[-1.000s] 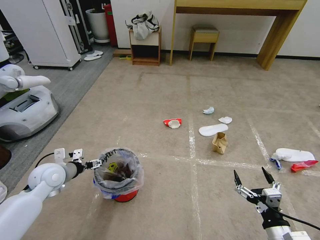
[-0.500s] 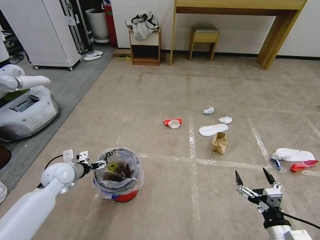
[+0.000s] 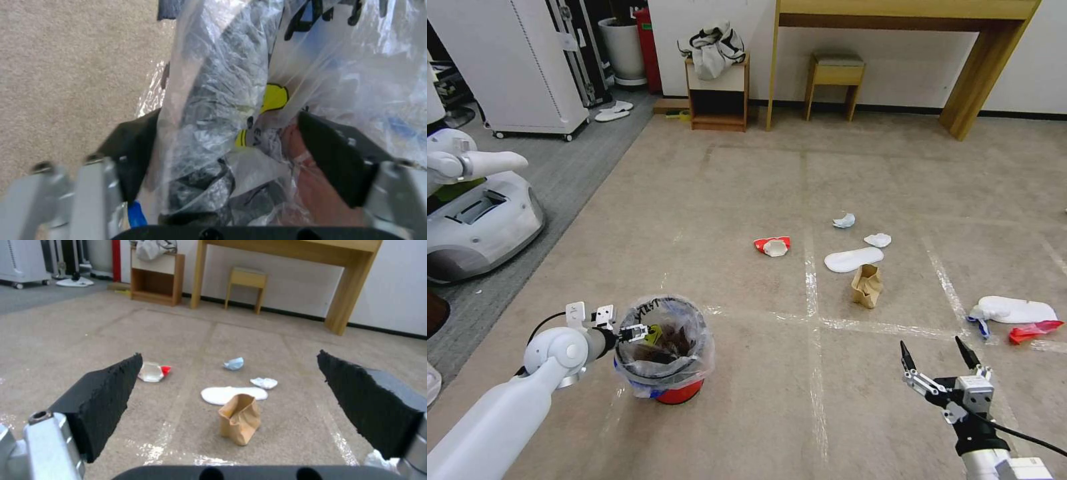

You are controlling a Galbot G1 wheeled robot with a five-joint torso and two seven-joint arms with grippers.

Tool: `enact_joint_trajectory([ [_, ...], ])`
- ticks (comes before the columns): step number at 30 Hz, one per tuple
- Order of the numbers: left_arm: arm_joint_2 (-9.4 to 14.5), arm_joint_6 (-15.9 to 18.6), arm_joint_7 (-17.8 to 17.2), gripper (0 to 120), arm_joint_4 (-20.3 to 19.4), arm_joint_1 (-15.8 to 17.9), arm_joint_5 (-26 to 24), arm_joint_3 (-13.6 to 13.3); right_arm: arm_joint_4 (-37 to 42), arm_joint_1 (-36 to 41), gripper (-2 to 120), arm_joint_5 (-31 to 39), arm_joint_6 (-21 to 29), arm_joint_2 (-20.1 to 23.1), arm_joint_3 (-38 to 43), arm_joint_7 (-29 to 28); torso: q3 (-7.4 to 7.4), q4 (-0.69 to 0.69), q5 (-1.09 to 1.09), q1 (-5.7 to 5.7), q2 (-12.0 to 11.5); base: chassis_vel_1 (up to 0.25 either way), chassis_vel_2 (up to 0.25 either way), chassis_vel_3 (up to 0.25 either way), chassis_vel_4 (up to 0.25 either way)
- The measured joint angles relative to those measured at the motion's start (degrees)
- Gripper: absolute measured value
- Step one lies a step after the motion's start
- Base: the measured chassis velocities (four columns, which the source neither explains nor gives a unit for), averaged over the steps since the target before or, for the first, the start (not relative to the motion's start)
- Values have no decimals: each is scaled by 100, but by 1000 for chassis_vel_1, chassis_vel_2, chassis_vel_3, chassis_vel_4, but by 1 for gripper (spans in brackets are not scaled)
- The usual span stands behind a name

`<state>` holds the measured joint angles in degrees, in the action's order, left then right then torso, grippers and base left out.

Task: Pick up the trash bin and place the garbage on the floor into it.

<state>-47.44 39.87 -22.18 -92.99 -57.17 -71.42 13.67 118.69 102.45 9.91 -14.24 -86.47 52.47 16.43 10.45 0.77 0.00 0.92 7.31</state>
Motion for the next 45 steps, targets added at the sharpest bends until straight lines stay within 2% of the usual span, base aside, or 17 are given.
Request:
enact_joint_trajectory([
  [1,-20,-7,-2,69,14,7,1,-12,-9,-3,100,8,3,9,3,-3,0,0,-1,0,0,0,0,0,0],
  [2,-20,-7,-2,69,14,7,1,-12,-9,-3,100,8,3,9,3,-3,0,0,-1,0,0,0,0,0,0],
  [4,-58,-37,-5,57,19,16,5,-44,-38,-22,100,17,5,23,7,-4,0,0,-1,0,0,0,0,0,0],
  [6,-63,-42,-6,54,19,17,5,-51,-45,-25,100,19,6,25,7,-5,0,0,0,0,0,0,0,0,0],
  [7,-83,-78,-23,46,20,25,2,-74,-65,-38,100,20,6,29,1,-9,0,0,0,0,0,0,0,0,0],
  [10,-101,-90,-40,41,21,29,-2,-77,-79,-43,100,20,7,32,-5,-10,0,0,1,0,0,0,0,0,0],
  [13,-122,-119,-56,26,23,23,-5,-79,-105,-57,100,20,7,40,-12,-17,0,0,2,0,0,0,0,0,0],
  [14,-122,-119,-56,26,23,23,-5,-79,-105,-57,100,20,7,40,-12,-17,0,0,2,0,0,0,0,0,0],
  [17,-120,-126,-57,9,8,-13,-6,-52,-108,-71,100,26,12,52,-19,-26,0,-1,0,0,0,0,0,0,0],
  [18,-120,-126,-57,9,8,-13,-6,-52,-108,-71,100,26,12,52,-19,-26,0,-1,0,0,0,0,0,0,0],
  [20,-107,-116,-52,1,-12,-32,-16,-32,-108,-74,100,31,15,63,-18,-29,0,1,-1,0,0,0,0,0,0],
  [33,-118,-112,-52,1,-140,-156,-18,111,-39,-83,100,49,16,74,14,-39,0,0,-1,0,0,0,0,0,0],
  [45,-2,-182,164,1,-421,-420,32,466,117,-88,100,128,27,101,102,-53,0,0,0,0,0,0,0,0,0],
])
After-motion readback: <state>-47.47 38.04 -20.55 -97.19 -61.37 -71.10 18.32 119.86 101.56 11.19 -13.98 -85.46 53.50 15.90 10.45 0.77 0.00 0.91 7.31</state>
